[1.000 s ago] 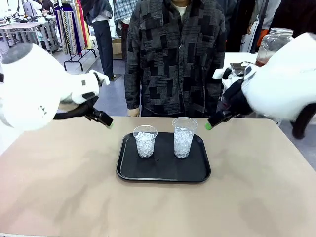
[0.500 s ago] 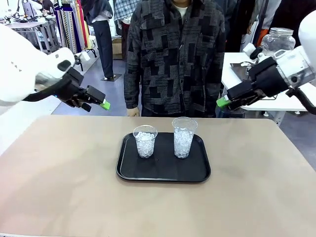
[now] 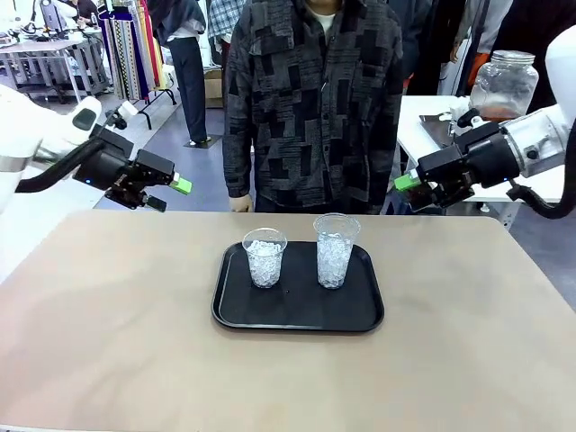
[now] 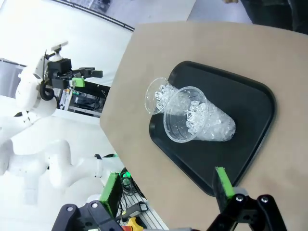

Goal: Pour the drink into the iced cup.
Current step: Pick up the iced cup indicated by the human and present it to them.

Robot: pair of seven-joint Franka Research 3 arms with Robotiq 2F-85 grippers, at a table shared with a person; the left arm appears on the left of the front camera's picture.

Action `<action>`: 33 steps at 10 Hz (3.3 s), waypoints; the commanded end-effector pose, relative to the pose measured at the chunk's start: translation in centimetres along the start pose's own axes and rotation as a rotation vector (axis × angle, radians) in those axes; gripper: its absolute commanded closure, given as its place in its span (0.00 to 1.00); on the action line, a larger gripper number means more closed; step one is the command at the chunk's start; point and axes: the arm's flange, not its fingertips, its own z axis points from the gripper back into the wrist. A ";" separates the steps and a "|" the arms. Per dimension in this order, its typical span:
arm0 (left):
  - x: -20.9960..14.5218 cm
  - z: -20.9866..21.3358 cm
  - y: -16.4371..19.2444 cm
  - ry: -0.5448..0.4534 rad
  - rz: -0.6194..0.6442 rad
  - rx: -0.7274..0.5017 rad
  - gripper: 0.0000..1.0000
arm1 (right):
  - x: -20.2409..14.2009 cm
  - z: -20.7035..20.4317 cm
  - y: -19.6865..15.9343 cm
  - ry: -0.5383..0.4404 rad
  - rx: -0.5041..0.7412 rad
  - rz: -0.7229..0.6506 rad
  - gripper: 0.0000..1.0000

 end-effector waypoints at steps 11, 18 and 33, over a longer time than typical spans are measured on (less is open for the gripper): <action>1.5 2.0 5.4 -0.005 0.269 -0.372 0.00 | 2.0 1.4 -4.3 0.011 0.264 -0.385 0.00; 2.1 -0.4 11.4 0.120 0.468 -0.630 0.00 | 2.1 0.4 -10.4 0.056 0.555 -0.556 0.00; 3.9 -1.0 11.0 0.157 0.430 -0.677 0.00 | 2.7 0.3 -10.8 0.074 0.530 -0.542 0.00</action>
